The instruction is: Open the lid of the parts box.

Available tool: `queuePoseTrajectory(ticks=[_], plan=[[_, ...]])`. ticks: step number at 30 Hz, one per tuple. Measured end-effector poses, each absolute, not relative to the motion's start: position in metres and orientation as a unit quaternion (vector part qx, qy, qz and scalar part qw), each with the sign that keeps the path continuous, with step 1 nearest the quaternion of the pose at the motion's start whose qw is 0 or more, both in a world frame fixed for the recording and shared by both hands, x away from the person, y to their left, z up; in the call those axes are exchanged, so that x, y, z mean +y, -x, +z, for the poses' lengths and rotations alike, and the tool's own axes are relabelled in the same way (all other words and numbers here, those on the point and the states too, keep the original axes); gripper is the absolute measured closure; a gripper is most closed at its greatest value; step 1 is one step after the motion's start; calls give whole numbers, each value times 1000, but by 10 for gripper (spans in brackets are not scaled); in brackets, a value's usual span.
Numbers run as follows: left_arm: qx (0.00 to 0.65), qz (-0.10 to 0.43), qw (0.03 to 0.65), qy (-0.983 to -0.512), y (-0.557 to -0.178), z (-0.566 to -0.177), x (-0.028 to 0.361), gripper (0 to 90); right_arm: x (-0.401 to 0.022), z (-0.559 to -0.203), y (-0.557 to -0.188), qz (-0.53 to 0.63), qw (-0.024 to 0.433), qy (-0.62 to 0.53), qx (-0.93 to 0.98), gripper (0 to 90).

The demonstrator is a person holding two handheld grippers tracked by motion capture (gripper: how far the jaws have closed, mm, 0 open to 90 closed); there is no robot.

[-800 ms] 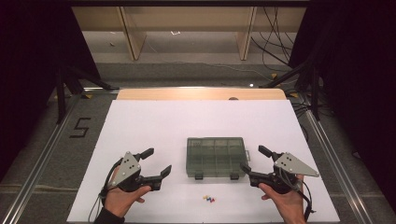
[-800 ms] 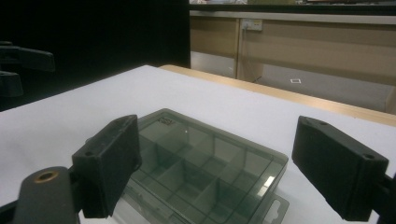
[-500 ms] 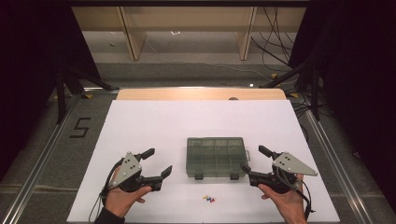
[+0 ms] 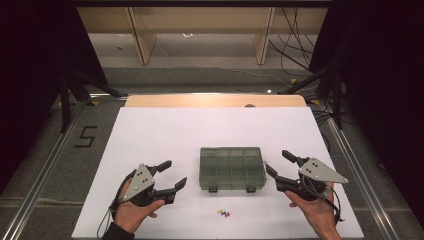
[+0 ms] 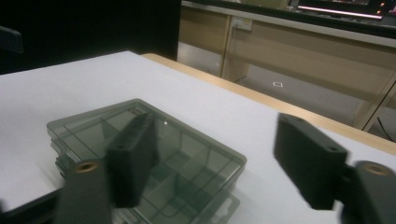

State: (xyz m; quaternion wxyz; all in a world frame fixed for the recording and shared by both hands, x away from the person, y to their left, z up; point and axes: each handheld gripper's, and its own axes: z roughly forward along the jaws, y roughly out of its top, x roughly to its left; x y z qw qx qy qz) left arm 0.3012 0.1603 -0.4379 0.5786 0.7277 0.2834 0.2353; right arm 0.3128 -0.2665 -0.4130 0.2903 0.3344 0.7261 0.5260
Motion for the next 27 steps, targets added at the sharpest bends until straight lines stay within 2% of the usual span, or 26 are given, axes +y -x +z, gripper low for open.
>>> queuePoseTrajectory(ticks=[2,4,6,7,8,9,13,14,15,23,27], plan=[[280,228,579,-731,-302,-439,159,336,-269,-413,-314,523,291,-337,727,375],[274,217,579,-737,-303,-440,158,417,-274,-415,-318,523,278,-340,731,449],[269,208,576,-744,-304,-442,155,459,-277,-418,-321,515,269,-341,739,525],[268,199,571,-750,-304,-444,152,525,-280,-420,-322,497,264,-339,754,576],[268,199,571,-750,-304,-444,152,545,-280,-420,-322,497,264,-339,754,576],[266,196,570,-752,-305,-445,150,578,-283,-422,-324,484,260,-335,765,634],[259,188,556,-767,-308,-450,143,648,-285,-426,-327,478,255,-329,773,694],[255,187,551,-773,-310,-452,142,671,-286,-427,-328,472,255,-328,777,727],[253,184,545,-778,-311,-453,141,718,-287,-428,-329,466,265,-321,781,798],[253,175,525,-794,-318,-462,139,838,-292,-431,-333,461,250,-315,791,888],[259,170,518,-797,-322,-466,139,871,-292,-434,-334,452,241,-309,801,900]])
